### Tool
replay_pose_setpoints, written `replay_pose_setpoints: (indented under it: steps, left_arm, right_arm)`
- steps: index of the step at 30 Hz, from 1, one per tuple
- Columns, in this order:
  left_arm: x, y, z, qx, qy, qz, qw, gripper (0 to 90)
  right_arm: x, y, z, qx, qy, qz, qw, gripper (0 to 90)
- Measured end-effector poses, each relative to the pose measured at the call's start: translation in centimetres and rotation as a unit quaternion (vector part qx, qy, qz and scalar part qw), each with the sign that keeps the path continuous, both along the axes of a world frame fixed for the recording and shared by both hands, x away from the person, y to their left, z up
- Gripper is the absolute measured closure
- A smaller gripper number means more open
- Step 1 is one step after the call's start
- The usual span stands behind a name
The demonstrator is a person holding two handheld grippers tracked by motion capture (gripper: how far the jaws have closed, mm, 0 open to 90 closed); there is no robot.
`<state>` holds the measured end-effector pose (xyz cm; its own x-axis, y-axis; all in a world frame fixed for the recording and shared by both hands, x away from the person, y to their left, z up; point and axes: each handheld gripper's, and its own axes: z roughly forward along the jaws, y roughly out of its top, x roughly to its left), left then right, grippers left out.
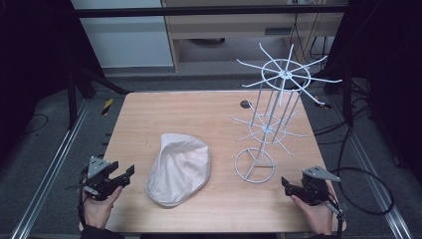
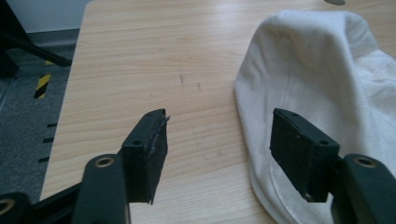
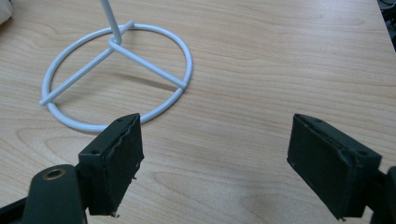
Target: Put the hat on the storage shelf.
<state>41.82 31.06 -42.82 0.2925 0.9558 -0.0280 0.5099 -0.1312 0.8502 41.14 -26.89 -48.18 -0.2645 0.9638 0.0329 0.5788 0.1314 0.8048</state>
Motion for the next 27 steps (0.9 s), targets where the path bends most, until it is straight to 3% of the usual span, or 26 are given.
replay_pose_setpoints:
  steps: [3, 4, 19, 27]
  left_arm:
    - [0.0, -0.5, 0.6, 0.000, -0.005, -0.009, 0.9999, 34.0]
    - [0.0, -1.0, 1.0, -0.009, -0.008, -0.019, 0.9997, 33.3]
    - [1.9, -5.2, 3.8, -0.004, -0.016, -0.070, 0.9974, 30.0]
    - [2.9, -6.9, 3.7, -0.002, -0.013, -0.084, 0.9963, 29.2]
  right_arm:
    - [0.0, -0.1, 0.0, 0.004, -0.002, -0.005, 1.0000, 18.1]
    - [0.0, -0.2, 0.0, 0.001, -0.003, -0.005, 1.0000, 18.1]
    - [0.0, -0.6, -0.1, 0.004, -0.001, -0.011, 0.9999, 18.2]
    - [-0.1, -0.5, 0.0, 0.003, -0.004, -0.012, 0.9999, 18.2]
